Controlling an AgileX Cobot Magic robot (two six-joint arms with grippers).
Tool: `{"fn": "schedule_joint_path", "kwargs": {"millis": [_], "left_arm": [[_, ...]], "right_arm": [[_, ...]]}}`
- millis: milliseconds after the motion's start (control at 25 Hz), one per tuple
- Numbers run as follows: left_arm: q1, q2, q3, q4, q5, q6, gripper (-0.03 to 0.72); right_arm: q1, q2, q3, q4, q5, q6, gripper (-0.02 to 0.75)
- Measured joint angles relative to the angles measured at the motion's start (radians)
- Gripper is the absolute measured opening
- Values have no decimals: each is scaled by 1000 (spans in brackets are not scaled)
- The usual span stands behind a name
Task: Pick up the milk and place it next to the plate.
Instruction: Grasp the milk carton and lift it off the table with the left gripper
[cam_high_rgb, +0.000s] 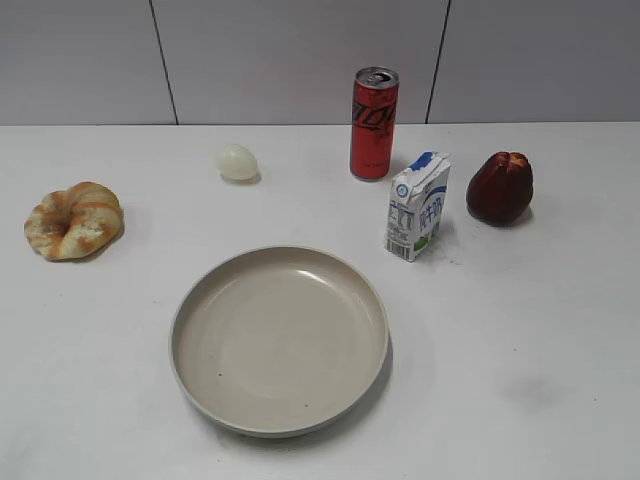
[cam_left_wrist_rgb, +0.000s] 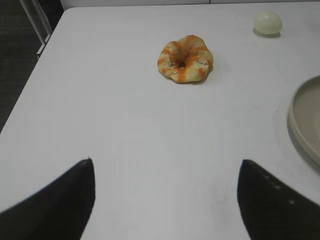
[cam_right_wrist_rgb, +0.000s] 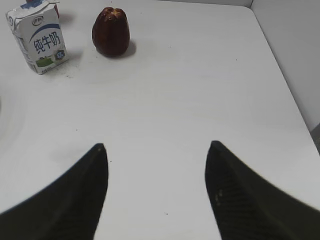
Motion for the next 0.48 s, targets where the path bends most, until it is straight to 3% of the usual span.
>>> {"fn": "schedule_joint_path", "kwargs": {"millis": [480], "left_arm": [[0,0,0,0,0,0,693]], "right_arm": [[0,0,0,0,0,0,466]]}}
